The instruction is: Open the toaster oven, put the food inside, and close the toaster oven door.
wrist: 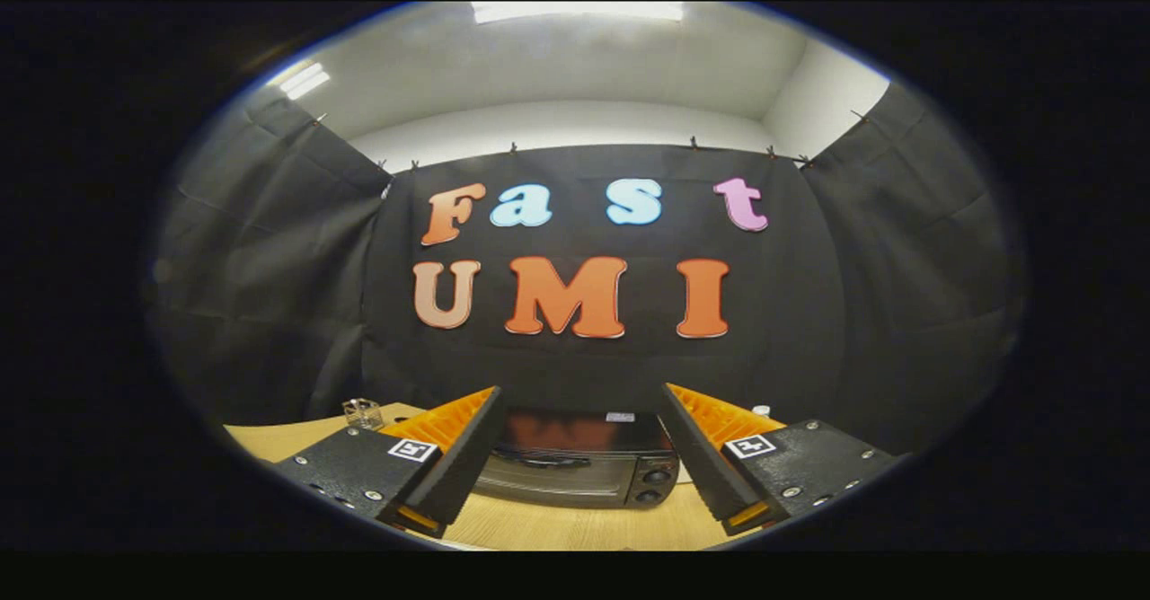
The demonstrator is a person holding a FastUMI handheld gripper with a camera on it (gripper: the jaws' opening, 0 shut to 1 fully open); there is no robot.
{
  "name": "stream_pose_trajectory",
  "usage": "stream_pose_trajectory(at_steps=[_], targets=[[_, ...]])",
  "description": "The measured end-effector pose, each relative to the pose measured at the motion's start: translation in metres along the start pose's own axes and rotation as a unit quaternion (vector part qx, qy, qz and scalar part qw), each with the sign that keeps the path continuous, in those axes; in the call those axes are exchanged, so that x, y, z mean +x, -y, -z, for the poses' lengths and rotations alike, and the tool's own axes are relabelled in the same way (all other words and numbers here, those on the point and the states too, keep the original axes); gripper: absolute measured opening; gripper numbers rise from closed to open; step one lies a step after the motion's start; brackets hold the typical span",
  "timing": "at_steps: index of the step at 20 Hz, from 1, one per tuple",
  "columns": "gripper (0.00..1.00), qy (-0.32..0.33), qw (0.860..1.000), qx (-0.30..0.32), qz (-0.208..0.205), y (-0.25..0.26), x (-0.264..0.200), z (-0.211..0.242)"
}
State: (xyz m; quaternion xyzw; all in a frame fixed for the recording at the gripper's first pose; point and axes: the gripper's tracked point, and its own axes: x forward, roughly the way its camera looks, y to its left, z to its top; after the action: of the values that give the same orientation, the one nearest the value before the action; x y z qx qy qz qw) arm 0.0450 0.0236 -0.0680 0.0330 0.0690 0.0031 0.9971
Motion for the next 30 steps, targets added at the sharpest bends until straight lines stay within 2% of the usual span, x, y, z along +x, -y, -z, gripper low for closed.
stream_pose_trajectory(at_steps=[10, 14, 18, 24, 27, 30], targets=[[1.0, -0.098, 0.995, 0.013, -0.001, -0.032, 0.095, 0.098], [1.0, -0.145, 0.989, 0.019, -0.008, -0.046, 0.116, 0.143], [1.0, -0.163, 0.986, 0.042, -0.004, -0.053, 0.132, 0.164], [0.99, -0.147, 0.989, 0.004, -0.007, -0.061, 0.122, 0.17], [0.92, -0.128, 0.991, 0.026, -0.024, -0.067, 0.105, 0.166], [0.88, -0.141, 0.989, 0.015, -0.049, -0.07, 0.078, 0.173]])
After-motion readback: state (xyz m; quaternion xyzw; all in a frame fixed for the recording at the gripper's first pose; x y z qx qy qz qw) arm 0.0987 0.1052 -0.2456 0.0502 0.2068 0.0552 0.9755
